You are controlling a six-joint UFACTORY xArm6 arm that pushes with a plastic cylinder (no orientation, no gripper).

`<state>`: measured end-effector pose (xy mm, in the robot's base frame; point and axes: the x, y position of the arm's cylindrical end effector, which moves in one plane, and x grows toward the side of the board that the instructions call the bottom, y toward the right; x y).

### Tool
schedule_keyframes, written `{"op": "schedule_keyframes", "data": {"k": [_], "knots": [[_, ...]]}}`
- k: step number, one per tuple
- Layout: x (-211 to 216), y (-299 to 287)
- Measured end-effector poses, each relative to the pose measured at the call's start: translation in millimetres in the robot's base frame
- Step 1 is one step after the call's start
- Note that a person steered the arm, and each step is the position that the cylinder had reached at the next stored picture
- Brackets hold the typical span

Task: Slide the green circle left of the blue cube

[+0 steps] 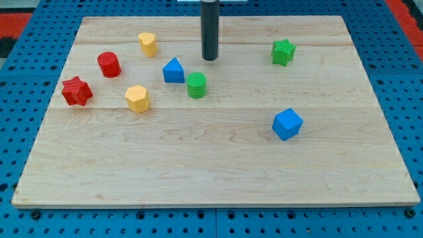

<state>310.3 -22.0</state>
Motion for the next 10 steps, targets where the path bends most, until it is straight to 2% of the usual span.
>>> {"op": "schedule_keyframes", "data": {"k": [1,2,3,4,5,7,8,9,10], "knots": [[6,-52],[31,-39],[60,25],[86,38],[37,60],[20,-48],[71,-29],[108,21],[139,47]]}}
